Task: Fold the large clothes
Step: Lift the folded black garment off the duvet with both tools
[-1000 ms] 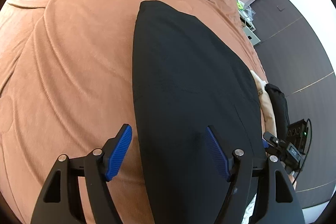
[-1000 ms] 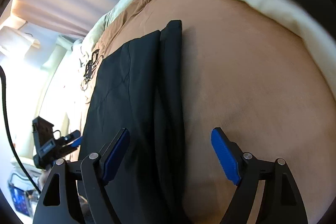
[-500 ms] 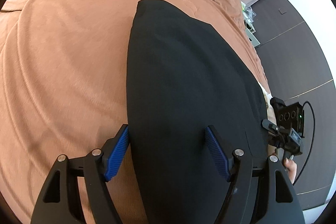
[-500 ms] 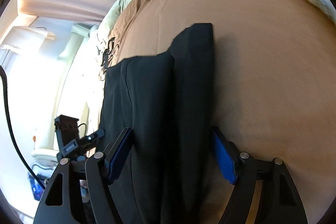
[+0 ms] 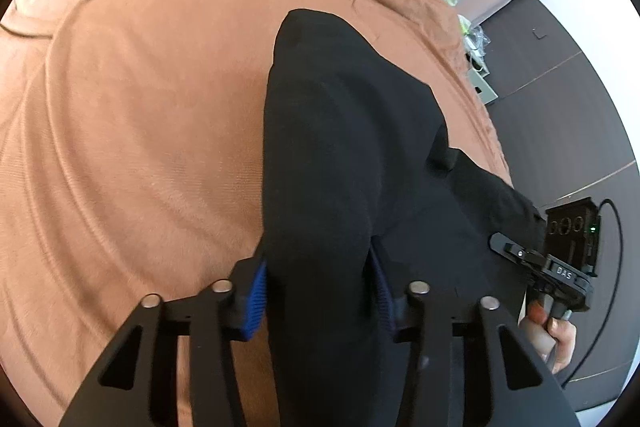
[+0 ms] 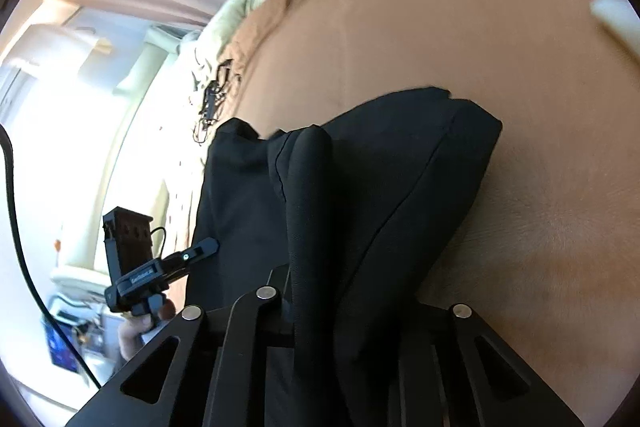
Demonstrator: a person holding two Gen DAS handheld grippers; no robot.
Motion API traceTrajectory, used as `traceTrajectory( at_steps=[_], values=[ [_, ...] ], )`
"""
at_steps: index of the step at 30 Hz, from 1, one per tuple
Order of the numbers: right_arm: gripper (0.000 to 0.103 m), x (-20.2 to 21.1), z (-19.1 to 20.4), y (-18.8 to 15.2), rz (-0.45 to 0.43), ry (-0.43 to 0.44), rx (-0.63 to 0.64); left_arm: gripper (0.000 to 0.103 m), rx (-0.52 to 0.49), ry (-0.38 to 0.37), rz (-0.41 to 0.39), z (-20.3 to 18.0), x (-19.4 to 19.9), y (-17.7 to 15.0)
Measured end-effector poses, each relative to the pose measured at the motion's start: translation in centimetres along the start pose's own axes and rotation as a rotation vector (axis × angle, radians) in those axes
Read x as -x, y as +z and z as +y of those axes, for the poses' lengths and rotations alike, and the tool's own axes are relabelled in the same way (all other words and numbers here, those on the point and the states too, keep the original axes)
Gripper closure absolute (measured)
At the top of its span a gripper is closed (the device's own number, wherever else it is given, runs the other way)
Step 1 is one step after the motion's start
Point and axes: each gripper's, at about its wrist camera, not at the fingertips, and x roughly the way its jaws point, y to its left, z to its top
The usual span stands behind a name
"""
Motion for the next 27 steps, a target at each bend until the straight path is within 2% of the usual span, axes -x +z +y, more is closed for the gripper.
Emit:
traceTrajectory(
  at_steps=[6, 13, 27],
  values=[
    [0.089, 4.1, 5.4, -1.8, -0.077, -0.016, 0.088, 0.076, -0.025, -0.043, -0.077, -2.0, 4.5, -1.6],
    [0.089, 9.2, 12.0, -5.3, -0.162, -0.012, 0.179, 0.079, -0.028, -0.092, -0.180, -3.2, 11.0, -4.7],
    [0.089, 16.8, 25.9, -11.0, -0.269, 0.000, 0.378, 0.083, -0.066, -0.157, -0.371, -5.4, 25.4, -10.9]
  ],
)
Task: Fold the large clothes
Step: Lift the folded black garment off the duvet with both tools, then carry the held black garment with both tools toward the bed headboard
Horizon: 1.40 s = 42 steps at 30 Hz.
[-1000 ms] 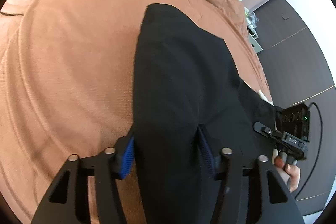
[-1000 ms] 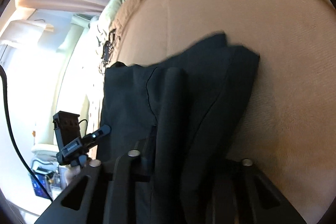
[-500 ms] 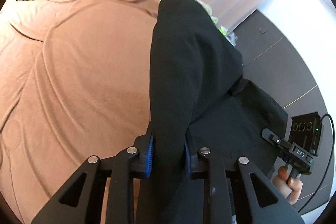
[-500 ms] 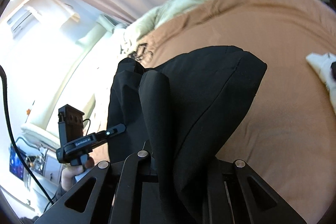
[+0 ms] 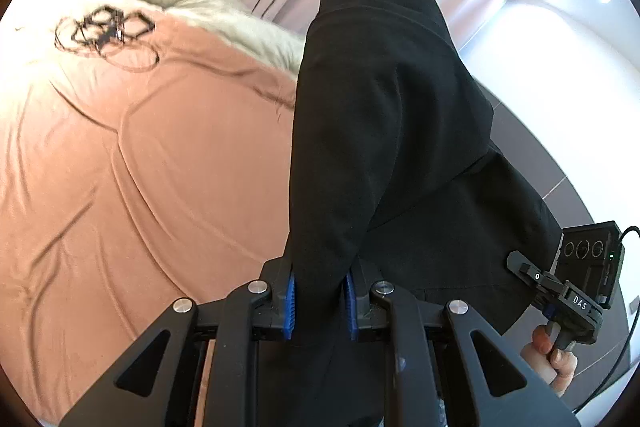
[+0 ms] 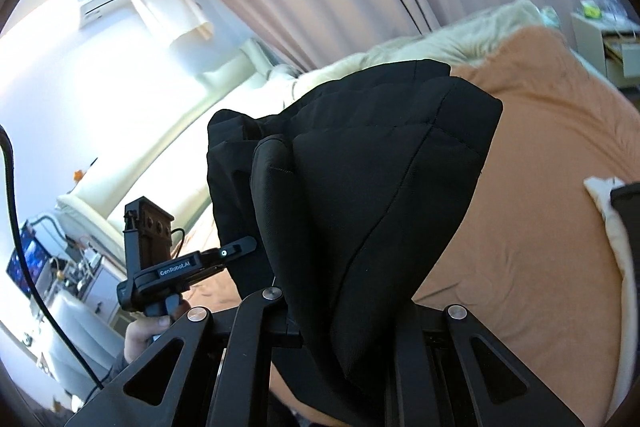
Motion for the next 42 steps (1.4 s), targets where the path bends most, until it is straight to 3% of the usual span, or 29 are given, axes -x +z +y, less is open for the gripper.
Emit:
traceTrajectory(
  at_steps=[8, 21, 34, 42],
  values=[
    [0.089, 3.4, 8.0, 0.0, -0.038, 0.047, 0.088, 0.083, -0.026, 0.002, -0.106, -1.6, 9.8, -0.1],
    [0.089, 4.2, 18.3, -1.0, -0.044, 0.150, 0.201, 0.083, -0.026, 0.021, -0.261, -1.3, 23.6, -2.0],
    [0.089, 0.5, 25.5, -3.3, 0.012, 0.260, 0.283, 0.083, 0.008, 0.086, -0.371, 2.3, 35.8, -4.4],
    [0.089, -4.5, 29.7, -4.5, 0.073, 0.320, 0.332, 0.083, 0.052, 0.131, -0.427, 8.3, 40.2, -3.2]
  ],
)
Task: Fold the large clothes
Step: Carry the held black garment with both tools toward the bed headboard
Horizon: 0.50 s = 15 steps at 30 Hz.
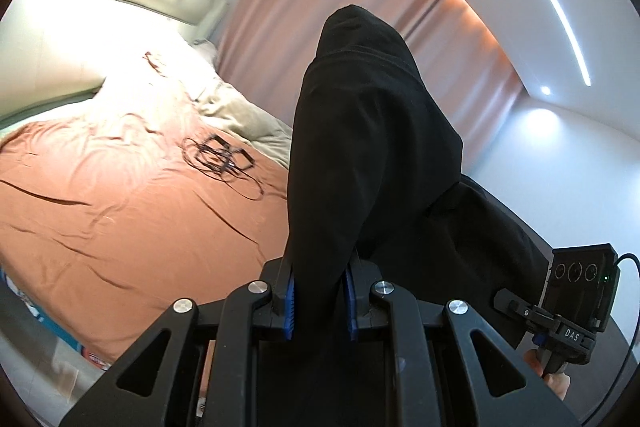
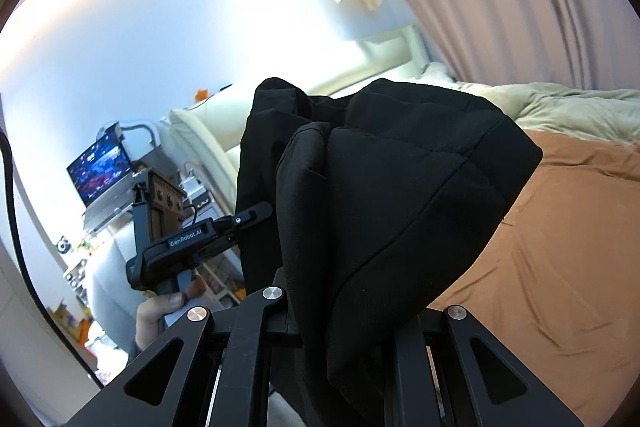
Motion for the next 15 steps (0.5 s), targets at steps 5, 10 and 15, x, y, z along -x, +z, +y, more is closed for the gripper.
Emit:
traceTrajectory(
  at_steps=[5, 10, 15],
  values=[
    [0.089, -4.9, 1.5, 0.3, 0.030, 0.055, 0.036, 0.083, 0.016, 0.048, -0.037, 4.7, 1.2, 1.5],
    [0.089, -11.0, 3.5, 1.2, 0.075, 0.094, 0.061, 0.083, 0.012, 0.100, -0.041, 9.0, 1.2, 3.6],
    [0.089, -16.6, 4.2, 1.6, 0.106, 0.119, 0.070, 0.083, 0.017, 0.132, -0.064, 14.0, 1.7, 5.6]
  ],
)
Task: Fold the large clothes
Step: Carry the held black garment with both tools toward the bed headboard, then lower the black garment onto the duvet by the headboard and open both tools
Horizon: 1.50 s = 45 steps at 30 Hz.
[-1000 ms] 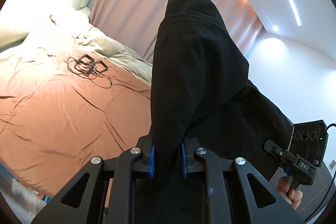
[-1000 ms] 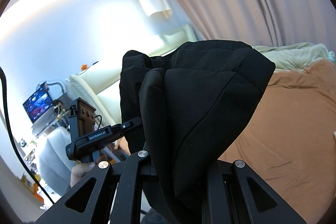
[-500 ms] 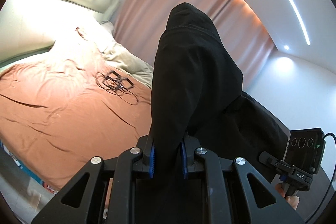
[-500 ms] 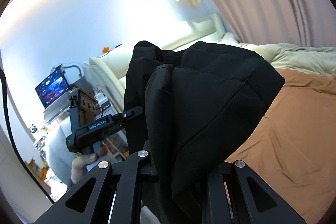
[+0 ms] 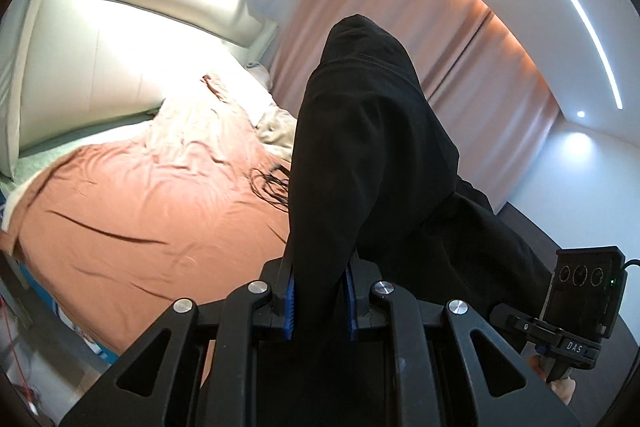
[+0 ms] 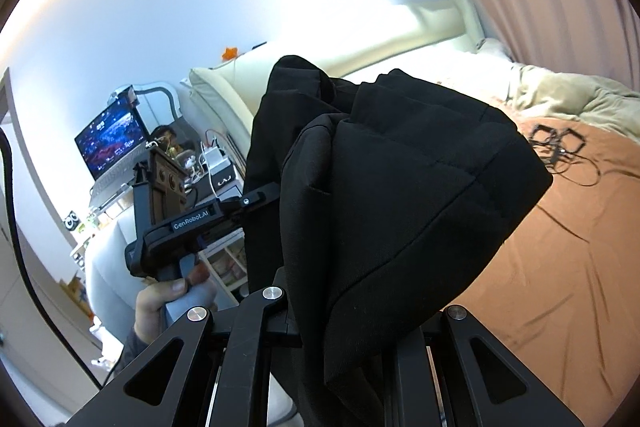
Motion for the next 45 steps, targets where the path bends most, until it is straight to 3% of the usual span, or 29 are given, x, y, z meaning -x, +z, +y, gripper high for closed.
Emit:
traceTrajectory(
  at_steps=[11, 16, 25, 31, 37, 45],
  values=[
    [0.089, -12.7, 0.8, 3.1, 0.030, 0.082, 0.043, 0.083, -0.010, 0.108, -0.038, 8.6, -1.2, 5.3],
    [0.089, -18.3, 0.6, 3.7, 0.008, 0.133, -0.009, 0.083, -0.021, 0.183, -0.034, 12.0, -1.9, 7.4],
    [0.089, -27.4, 0.6, 2.6, 0.068, 0.239, -0.100, 0.083, 0.001, 0.306, -0.004, 17.4, -2.4, 8.4],
    [0.089, -32.8, -2.3, 1.1, 0.106, 0.278, -0.198, 0.083, 0.022, 0.367, 0.023, 22.1, -6.3, 8.9],
    [0.089, -37.2, -6.5, -0.8, 0.155, 0.256, -0.269, 0.083, 0.082, 0.398, 0.068, 27.2, -11.8, 8.0],
    [0.089, -39.2, -11.4, -1.4, 0.159, 0.196, -0.283, 0.084, 0.067, 0.431, 0.122, 28.7, -18.4, 8.0]
  ],
)
